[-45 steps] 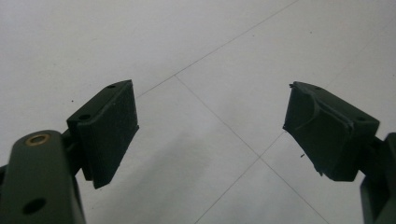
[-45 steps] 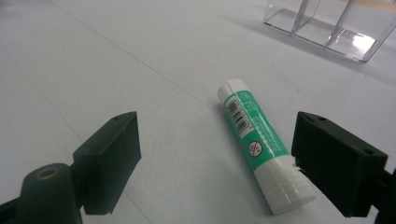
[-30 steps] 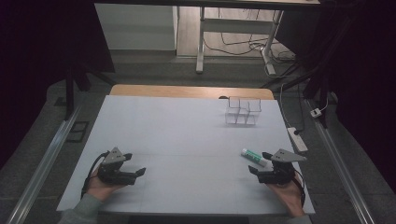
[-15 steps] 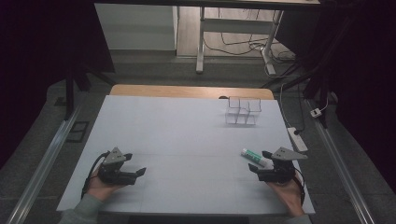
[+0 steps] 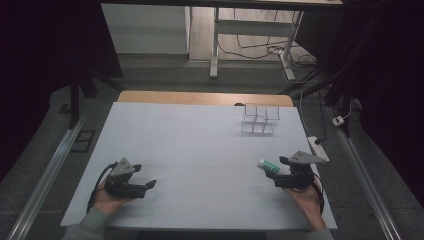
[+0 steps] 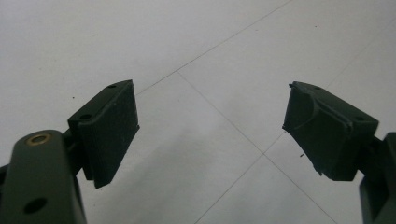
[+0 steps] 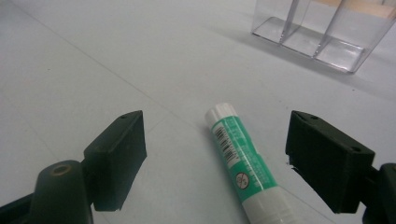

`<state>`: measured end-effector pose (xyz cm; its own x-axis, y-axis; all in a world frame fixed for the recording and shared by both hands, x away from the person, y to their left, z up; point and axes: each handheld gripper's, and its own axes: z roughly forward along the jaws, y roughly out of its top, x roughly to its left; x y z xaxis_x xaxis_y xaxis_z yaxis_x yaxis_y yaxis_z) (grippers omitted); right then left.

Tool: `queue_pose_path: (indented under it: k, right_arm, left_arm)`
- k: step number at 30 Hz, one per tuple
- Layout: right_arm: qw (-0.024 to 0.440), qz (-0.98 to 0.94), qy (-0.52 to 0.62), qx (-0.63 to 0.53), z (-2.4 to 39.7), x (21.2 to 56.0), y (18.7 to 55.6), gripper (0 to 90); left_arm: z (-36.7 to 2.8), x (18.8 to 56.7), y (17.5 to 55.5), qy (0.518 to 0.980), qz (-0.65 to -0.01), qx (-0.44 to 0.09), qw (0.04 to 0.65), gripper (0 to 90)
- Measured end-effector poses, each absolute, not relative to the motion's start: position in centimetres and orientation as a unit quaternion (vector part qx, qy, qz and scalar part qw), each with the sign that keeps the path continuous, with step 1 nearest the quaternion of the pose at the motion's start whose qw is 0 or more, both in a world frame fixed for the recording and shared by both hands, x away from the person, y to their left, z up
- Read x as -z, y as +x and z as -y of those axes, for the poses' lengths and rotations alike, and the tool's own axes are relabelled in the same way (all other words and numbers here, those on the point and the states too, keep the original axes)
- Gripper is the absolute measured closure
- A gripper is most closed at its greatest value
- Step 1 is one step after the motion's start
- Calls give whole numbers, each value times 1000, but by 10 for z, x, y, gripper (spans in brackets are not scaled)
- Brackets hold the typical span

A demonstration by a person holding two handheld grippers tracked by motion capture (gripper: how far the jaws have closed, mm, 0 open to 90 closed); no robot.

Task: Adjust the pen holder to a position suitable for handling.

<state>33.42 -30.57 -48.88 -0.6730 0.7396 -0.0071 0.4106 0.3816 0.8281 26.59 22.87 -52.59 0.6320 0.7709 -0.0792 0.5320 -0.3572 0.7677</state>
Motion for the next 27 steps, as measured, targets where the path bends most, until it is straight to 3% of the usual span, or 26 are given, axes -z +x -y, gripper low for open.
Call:
queue_pose_path:
  k: [27]
  right_arm:
    - [215,-787,416,-402,302,464,387,277]
  left_arm:
    - [-229,526,265,809,-402,-149,401,171]
